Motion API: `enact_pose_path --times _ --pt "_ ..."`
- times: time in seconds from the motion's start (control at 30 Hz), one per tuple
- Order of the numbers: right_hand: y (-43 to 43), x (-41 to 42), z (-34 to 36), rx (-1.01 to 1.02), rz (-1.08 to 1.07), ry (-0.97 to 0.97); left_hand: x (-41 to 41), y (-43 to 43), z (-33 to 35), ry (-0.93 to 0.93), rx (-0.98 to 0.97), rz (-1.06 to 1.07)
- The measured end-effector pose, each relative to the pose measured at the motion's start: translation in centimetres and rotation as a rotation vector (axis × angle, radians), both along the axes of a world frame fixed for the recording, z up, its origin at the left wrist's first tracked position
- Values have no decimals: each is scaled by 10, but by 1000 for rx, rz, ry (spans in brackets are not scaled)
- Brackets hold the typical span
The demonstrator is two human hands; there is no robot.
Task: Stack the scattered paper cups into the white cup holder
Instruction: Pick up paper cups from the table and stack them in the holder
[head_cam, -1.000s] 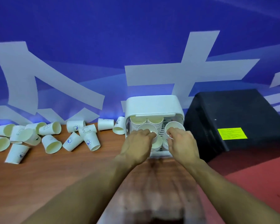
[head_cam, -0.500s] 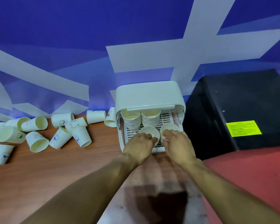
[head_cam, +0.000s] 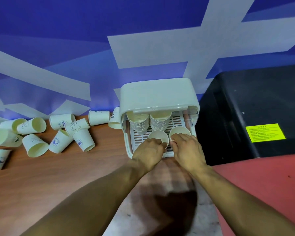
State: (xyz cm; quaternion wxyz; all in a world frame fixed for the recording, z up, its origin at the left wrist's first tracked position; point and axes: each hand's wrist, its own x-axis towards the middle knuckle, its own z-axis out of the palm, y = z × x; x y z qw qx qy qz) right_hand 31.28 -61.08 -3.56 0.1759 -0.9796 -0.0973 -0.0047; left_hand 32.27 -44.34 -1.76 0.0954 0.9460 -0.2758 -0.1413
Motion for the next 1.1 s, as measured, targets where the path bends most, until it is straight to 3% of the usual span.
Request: enact_pose_path --times 0.3,0.57,0.8,1.1 --pt "0 -6 12 25 -34 -64 -4 2 1 35 -5 -5" --pt "29 -15 44 95 16 -172 -19 37 30 -19 -264 212" --pt "114 -27 72 166 185 -272 -54 134 55 -77 -235 448" --pt "253 -44 92 135 397 -211 -107 283 69 -128 -190 773"
